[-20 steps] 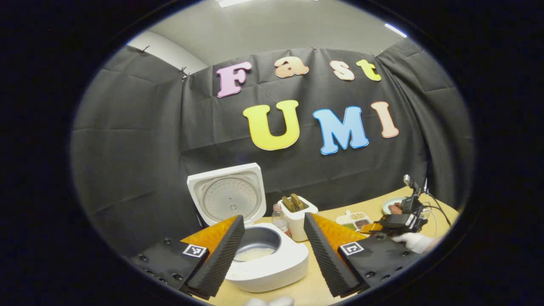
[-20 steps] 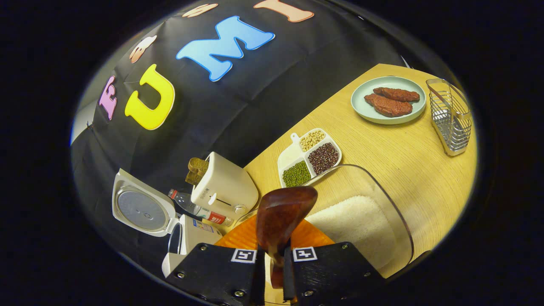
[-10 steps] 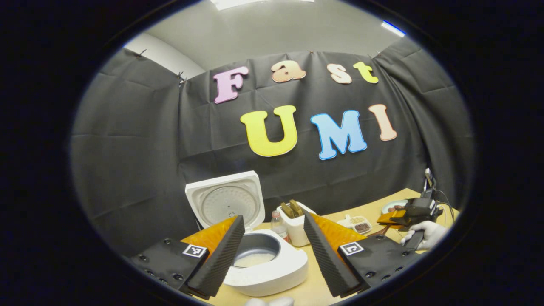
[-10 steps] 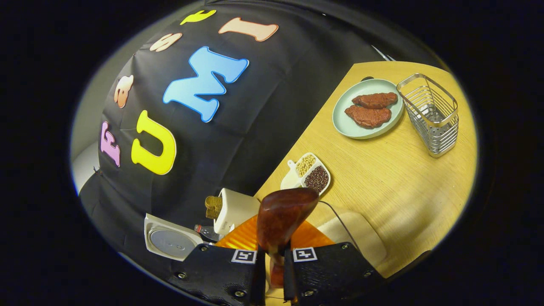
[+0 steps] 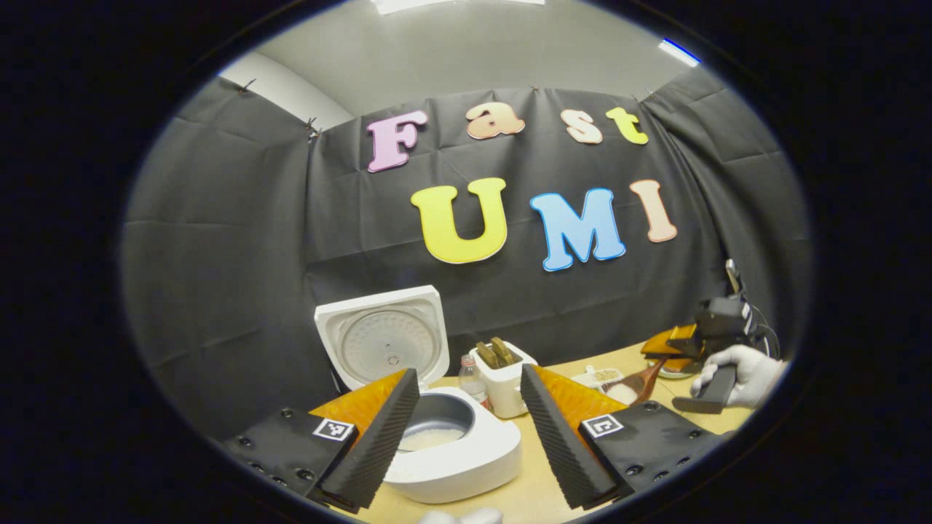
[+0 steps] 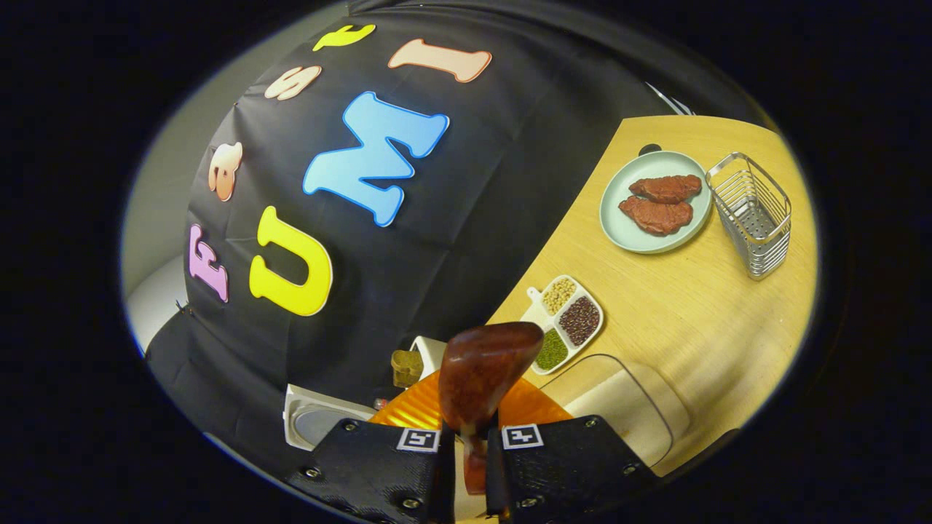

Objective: Close the left gripper, press the button to open the rice cooker; take a wooden spoon from the chopstick holder with the right hand, scoop a spoonful of rice and pour it into the rice cooker, then put the wooden spoon back into the chopstick holder.

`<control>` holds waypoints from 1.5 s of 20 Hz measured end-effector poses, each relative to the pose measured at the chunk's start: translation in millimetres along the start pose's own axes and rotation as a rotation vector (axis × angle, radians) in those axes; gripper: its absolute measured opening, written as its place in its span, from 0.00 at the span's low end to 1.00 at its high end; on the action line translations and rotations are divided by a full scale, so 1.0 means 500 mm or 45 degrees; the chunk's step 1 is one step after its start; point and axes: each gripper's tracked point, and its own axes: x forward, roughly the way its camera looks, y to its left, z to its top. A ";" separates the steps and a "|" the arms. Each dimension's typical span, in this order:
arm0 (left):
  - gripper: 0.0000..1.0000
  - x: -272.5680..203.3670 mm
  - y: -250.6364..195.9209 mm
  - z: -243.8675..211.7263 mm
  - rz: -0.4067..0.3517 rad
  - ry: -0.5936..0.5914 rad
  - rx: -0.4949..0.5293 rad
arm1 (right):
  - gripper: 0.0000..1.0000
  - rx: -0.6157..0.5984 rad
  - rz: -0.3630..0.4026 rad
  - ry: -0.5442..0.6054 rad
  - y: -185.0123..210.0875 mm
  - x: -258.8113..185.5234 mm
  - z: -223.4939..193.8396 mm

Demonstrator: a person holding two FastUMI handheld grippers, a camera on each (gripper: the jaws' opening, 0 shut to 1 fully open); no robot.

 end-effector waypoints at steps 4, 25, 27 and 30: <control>0.99 -0.017 0.020 -0.001 0.015 -0.023 0.007 | 0.16 -0.042 0.089 0.036 0.131 0.008 -0.038; 0.99 -0.103 0.173 -0.081 0.245 0.059 -0.067 | 0.16 -0.601 0.204 0.411 0.363 0.230 -0.588; 0.99 -0.108 0.181 -0.087 0.259 0.075 -0.073 | 0.16 -0.760 0.193 0.380 0.353 0.234 -0.587; 0.99 -0.114 0.180 -0.095 0.271 0.093 -0.093 | 0.16 -0.959 0.186 0.320 0.345 0.247 -0.579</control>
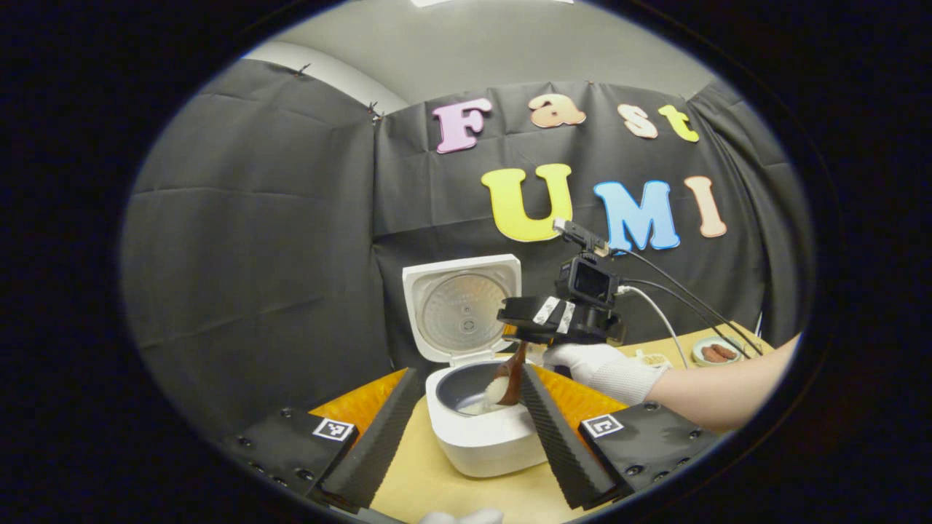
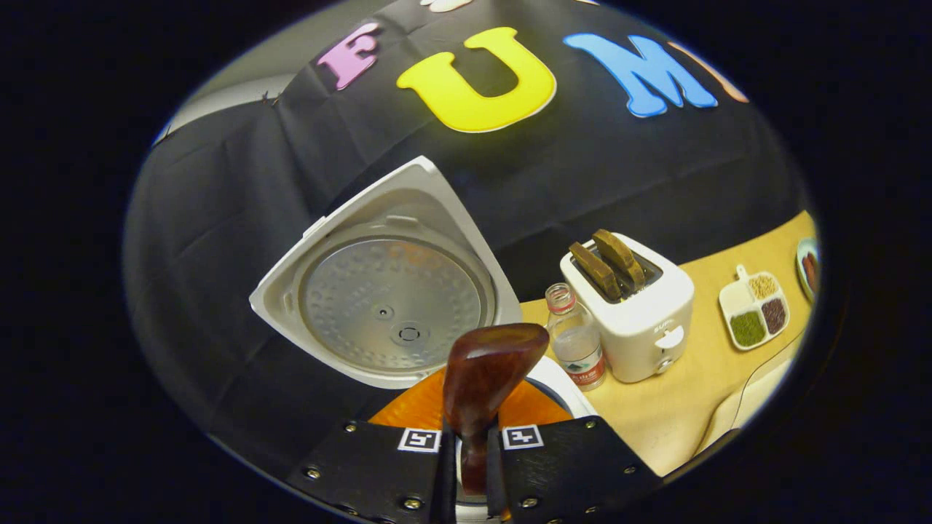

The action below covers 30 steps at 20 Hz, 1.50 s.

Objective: Close the left gripper, press the button to open the rice cooker; take a wooden spoon from the chopstick holder with the right hand, scoop a spoonful of rice and pour it into the rice cooker, then put the wooden spoon back into the chopstick holder.

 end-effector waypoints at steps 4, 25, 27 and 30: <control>0.99 -0.007 -0.008 0.007 0.005 -0.010 0.009 | 0.16 -0.294 -0.033 -0.069 -0.008 0.001 0.003; 0.99 -0.016 -0.047 0.055 -0.032 -0.065 0.012 | 0.17 -0.056 0.131 -0.006 0.016 -0.037 0.022; 0.99 -0.013 -0.053 0.066 -0.043 -0.069 0.013 | 0.17 0.221 0.156 0.020 0.002 -0.037 0.025; 0.98 -0.015 -0.076 0.078 -0.071 -0.077 0.014 | 0.16 0.401 0.130 0.025 -0.050 -0.059 0.048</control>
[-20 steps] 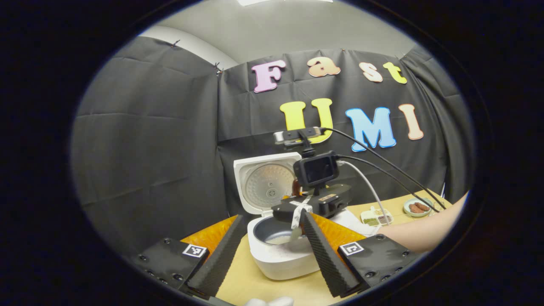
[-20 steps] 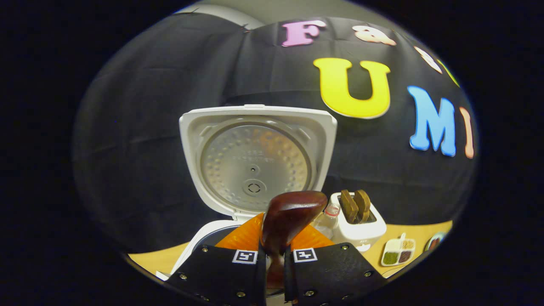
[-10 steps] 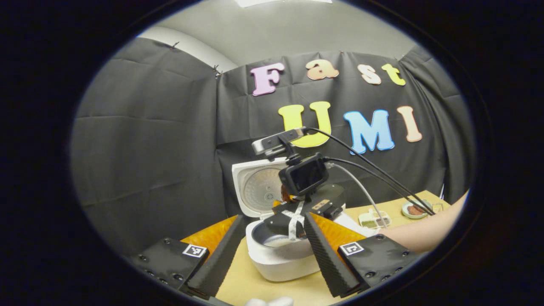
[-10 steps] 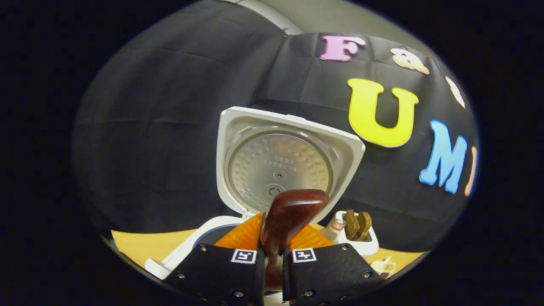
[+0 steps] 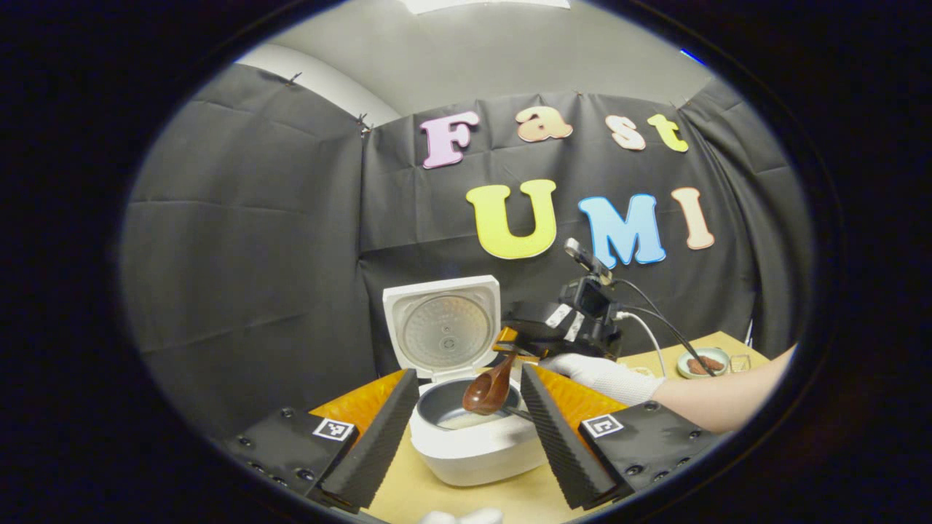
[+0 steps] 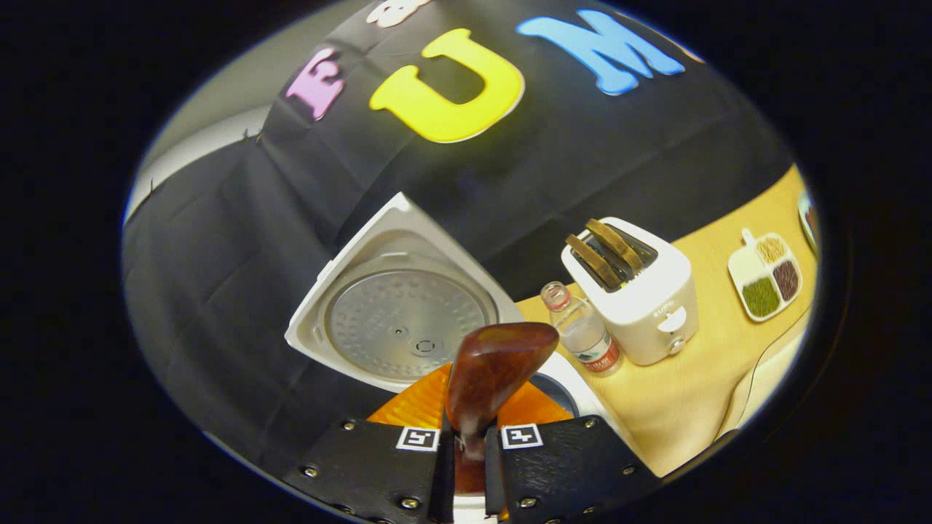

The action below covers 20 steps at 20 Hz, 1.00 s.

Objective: Close the left gripper, press the button to open the rice cooker; take a wooden spoon from the chopstick holder with the right hand, scoop a spoonful of rice and pour it into the rice cooker, then put the wooden spoon back into the chopstick holder.

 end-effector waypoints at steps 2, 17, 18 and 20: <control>0.97 -0.001 -0.025 0.007 -0.032 -0.012 0.005 | 0.17 0.028 -0.029 -0.036 -0.039 -0.033 0.030; 0.97 -0.057 -0.406 0.100 -0.304 -0.092 0.041 | 0.17 0.219 -0.526 -0.445 -0.626 -0.539 0.342; 0.96 -0.061 -0.432 0.103 -0.305 -0.083 0.035 | 0.17 0.227 -0.570 -0.461 -0.681 -0.574 0.355; 0.96 -0.062 -0.478 0.103 -0.296 -0.062 0.034 | 0.17 0.244 -0.636 -0.496 -0.766 -0.640 0.385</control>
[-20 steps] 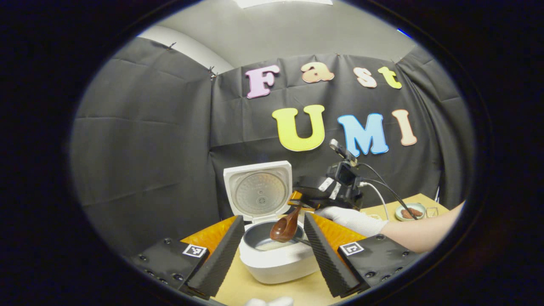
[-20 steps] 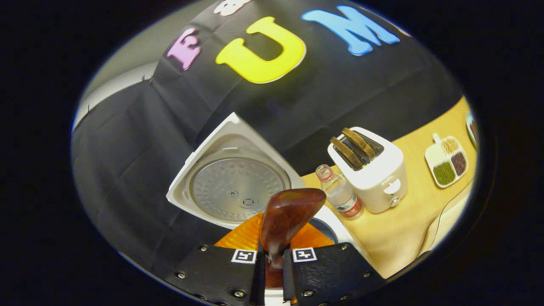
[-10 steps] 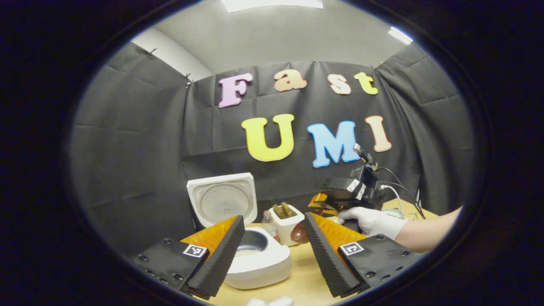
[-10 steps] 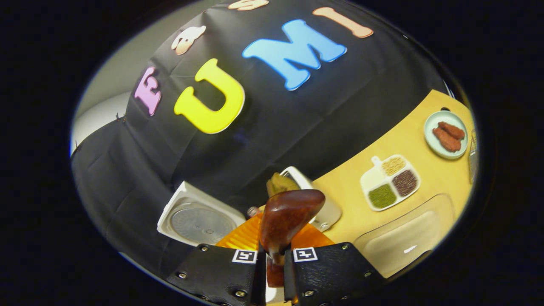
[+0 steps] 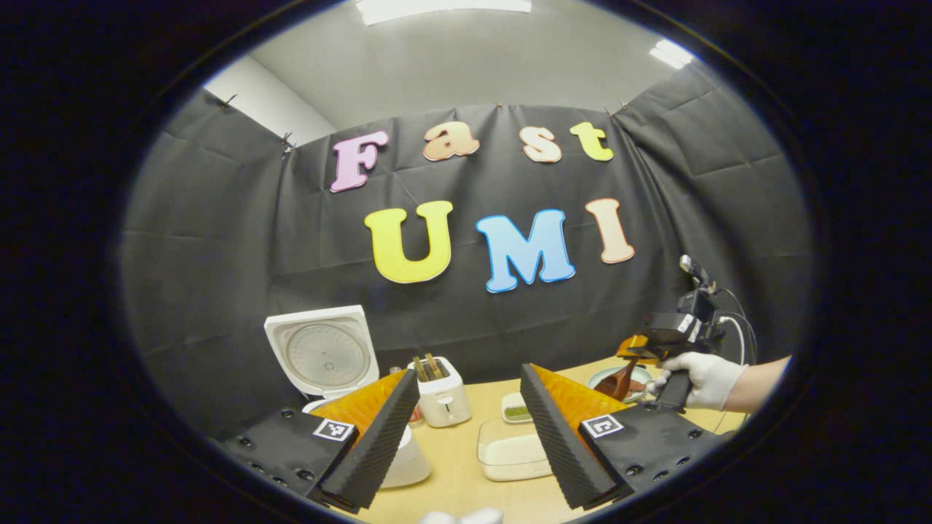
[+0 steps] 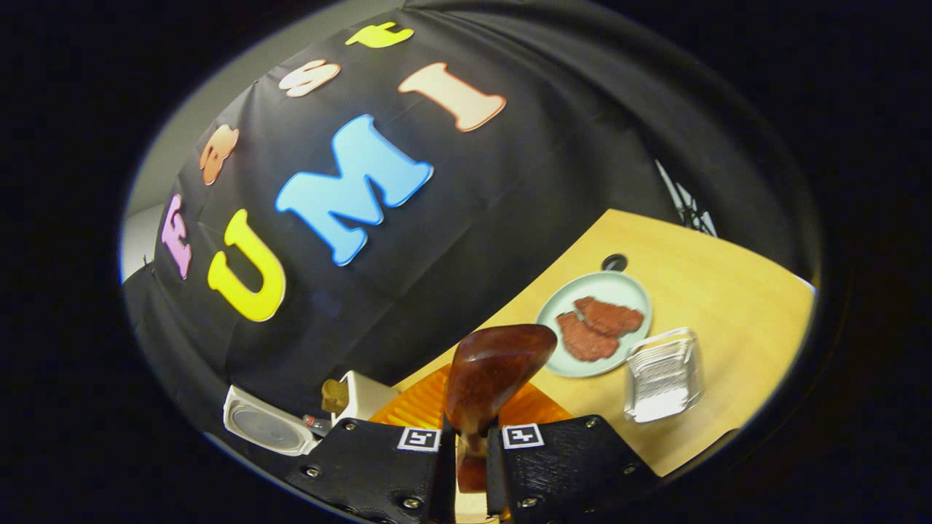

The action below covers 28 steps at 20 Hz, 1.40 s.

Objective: Close the left gripper, press the button to open the rice cooker; take a wooden spoon from the chopstick holder with the right hand, scoop a spoonful of rice and pour it into the rice cooker, then put the wooden spoon back into the chopstick holder.

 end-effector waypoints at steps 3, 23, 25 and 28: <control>0.97 0.016 -0.052 0.002 0.027 0.019 0.016 | 0.16 0.010 -0.064 -0.049 -0.104 0.003 0.074; 0.99 0.052 -0.162 0.021 0.014 0.040 0.104 | 0.16 -0.183 -0.269 0.040 -0.287 0.066 0.009; 0.99 0.052 -0.155 0.018 0.014 0.040 0.104 | 0.19 -0.164 -0.284 0.080 -0.296 0.074 -0.007; 0.99 0.053 -0.142 0.024 0.014 0.037 0.100 | 0.43 -0.216 -0.341 0.038 -0.306 0.030 0.028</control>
